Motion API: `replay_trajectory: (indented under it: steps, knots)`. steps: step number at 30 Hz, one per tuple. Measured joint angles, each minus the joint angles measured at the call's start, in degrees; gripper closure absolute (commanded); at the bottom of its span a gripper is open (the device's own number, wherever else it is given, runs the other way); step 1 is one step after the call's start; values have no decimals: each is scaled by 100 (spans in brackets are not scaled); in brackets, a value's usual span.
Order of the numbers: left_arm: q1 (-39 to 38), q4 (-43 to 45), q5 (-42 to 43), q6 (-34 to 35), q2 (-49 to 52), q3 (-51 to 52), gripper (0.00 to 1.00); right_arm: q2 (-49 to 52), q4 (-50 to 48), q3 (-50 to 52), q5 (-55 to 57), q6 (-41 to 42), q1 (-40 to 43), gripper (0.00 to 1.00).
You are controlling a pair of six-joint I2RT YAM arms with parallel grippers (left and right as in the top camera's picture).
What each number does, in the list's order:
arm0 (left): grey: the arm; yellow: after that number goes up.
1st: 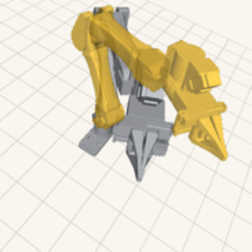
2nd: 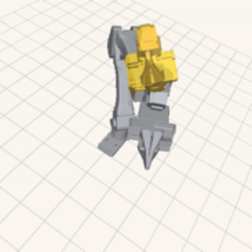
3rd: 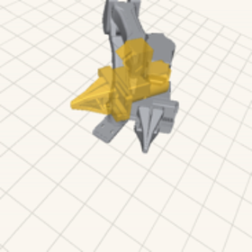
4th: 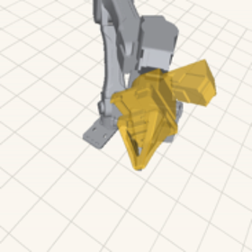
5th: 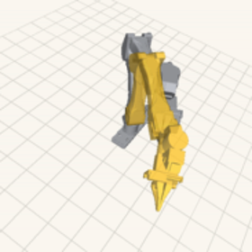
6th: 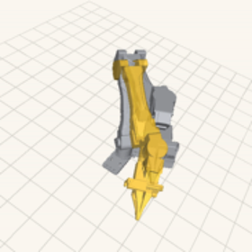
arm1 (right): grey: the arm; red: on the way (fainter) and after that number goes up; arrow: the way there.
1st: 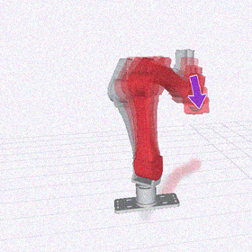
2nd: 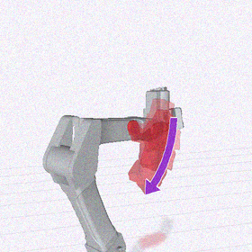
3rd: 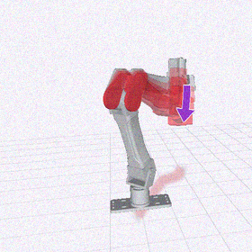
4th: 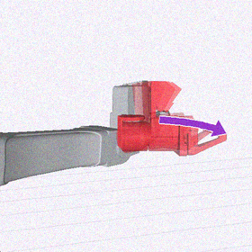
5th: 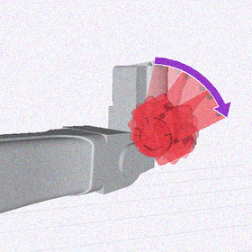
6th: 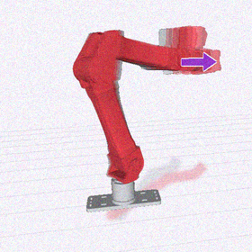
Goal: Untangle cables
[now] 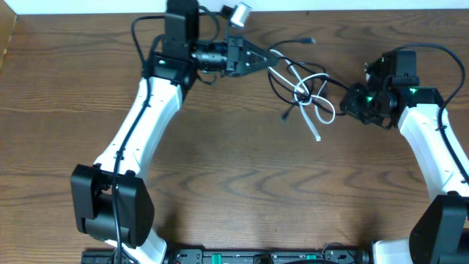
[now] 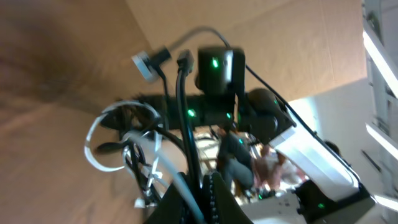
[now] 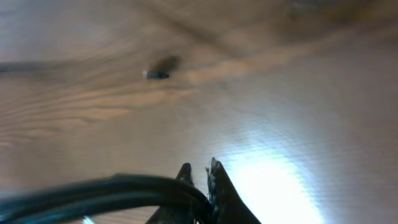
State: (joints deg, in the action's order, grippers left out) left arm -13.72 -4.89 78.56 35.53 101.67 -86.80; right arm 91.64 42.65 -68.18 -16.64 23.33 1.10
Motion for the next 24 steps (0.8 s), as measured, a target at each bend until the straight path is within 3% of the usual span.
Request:
replay_trajectory:
  steps: [4,9,14,17,24]
  knots:
    - [214,-319,-195,-214,-9,0,93,15,350,2,315,-59,227,99]
    - [269,-1556,-815,-778,-11,-11,92,28,673,7,868,-140,562,99]
    - [393,-3034,-2208,-1497,-52,-46,93,92,782,55,1270,-295,811,99]
    - [407,-3777,-3226,-1784,-96,-50,91,94,741,59,706,-800,796,99]
    - [76,-4164,-4234,-2337,-107,-50,52,31,490,59,-1950,-2004,472,99]
